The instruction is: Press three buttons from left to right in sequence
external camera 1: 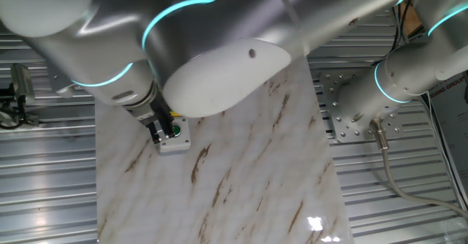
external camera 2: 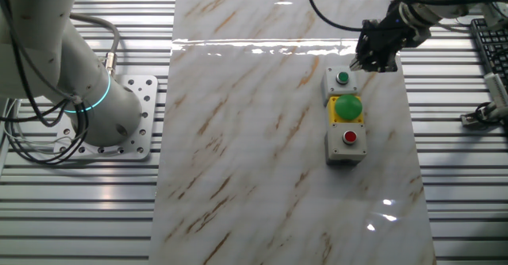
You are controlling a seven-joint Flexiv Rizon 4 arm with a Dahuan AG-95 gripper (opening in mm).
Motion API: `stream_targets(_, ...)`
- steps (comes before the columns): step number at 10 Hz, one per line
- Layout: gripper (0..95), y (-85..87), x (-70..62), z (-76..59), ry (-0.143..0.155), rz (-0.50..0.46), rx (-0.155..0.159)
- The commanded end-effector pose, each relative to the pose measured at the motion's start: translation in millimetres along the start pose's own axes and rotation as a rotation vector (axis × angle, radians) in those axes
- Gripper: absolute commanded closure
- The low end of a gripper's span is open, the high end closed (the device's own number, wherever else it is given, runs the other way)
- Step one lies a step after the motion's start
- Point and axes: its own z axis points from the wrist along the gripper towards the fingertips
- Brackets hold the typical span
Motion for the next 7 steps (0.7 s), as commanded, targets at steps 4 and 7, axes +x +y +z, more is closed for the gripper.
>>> stream_targets(4,95.0,0.0,-2.4,-1.9,0.031,0.038,-0.003)
stream_targets(7,95.0,-0.2,-1.2,-2.2,0.028,-0.027,0.0)
